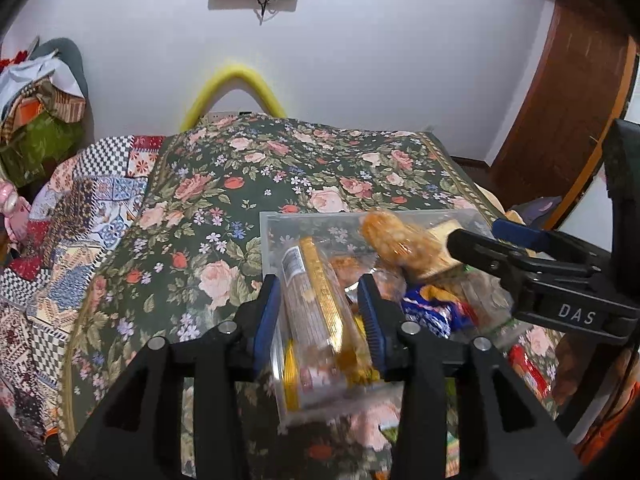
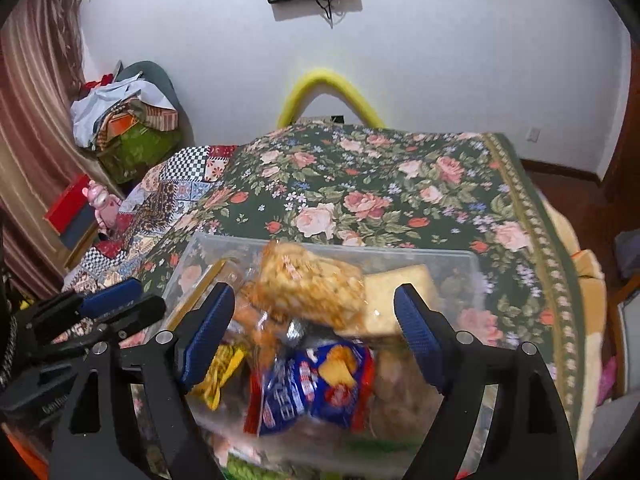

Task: Organize snacks
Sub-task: 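Lower both packs into the clear box and open both tools, then grasp the wafer roll pack with the left tool while the right tool grasps the red chip bag, then carry both held snacks into the clear box and open both tools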

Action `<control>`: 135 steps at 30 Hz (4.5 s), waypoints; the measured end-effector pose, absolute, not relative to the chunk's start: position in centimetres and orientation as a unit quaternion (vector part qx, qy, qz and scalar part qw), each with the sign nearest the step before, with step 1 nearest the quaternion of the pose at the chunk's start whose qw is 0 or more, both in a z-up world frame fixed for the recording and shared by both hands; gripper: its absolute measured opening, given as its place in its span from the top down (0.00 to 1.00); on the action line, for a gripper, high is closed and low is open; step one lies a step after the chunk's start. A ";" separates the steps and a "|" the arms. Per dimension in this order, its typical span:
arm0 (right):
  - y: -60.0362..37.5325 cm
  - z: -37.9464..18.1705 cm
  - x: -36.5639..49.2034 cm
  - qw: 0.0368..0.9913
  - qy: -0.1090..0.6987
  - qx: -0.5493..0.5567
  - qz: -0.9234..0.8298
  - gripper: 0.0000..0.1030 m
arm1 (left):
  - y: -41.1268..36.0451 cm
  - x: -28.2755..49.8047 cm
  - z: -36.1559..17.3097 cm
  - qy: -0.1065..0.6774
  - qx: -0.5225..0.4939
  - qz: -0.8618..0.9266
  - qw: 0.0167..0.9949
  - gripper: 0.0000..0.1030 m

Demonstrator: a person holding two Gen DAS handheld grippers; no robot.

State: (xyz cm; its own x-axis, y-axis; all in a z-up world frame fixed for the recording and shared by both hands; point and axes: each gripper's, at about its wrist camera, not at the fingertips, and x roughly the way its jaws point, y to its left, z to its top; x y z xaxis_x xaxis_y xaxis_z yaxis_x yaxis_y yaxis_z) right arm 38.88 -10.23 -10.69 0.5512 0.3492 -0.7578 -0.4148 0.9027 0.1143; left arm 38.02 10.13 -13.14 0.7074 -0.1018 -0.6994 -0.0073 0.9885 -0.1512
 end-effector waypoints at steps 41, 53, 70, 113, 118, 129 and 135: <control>-21.5 -17.3 26.0 0.866 0.467 -0.113 0.143 0.00 | 0.6 27.1 -21.9 0.492 -0.062 -0.085 0.864 0.13; -20.0 -19.3 28.2 0.843 0.501 -0.072 0.183 0.00 | -0.8 28.6 -23.7 0.494 -0.066 -0.092 0.862 0.11; -19.9 -19.7 27.5 0.843 0.491 -0.054 0.212 0.35 | -1.2 28.7 -23.5 0.484 -0.058 -0.106 0.867 0.27; -19.0 -9.3 27.6 0.896 0.382 0.008 0.227 0.78 | 4.0 27.1 -12.2 0.378 -0.065 -0.065 0.921 0.28; -18.0 -9.6 29.6 0.895 0.380 0.010 0.232 0.78 | 3.8 29.4 -11.8 0.374 -0.063 -0.061 0.923 0.28; -15.9 -11.0 34.3 0.887 0.392 0.018 0.243 0.78 | 3.2 35.1 -13.1 0.385 -0.059 -0.055 0.920 0.28; -14.7 -12.2 36.6 0.877 0.409 -0.003 0.253 0.78 | 2.7 37.6 -14.5 0.393 -0.056 -0.055 0.916 0.28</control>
State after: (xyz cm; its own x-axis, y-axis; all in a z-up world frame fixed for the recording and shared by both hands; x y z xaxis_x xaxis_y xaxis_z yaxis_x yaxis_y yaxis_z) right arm 36.64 -14.67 -12.15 0.5366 0.4415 -0.7191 -0.4468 0.8716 0.2018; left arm 37.61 2.67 -14.45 0.6853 -0.1443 -0.7138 0.0567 0.9878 -0.1453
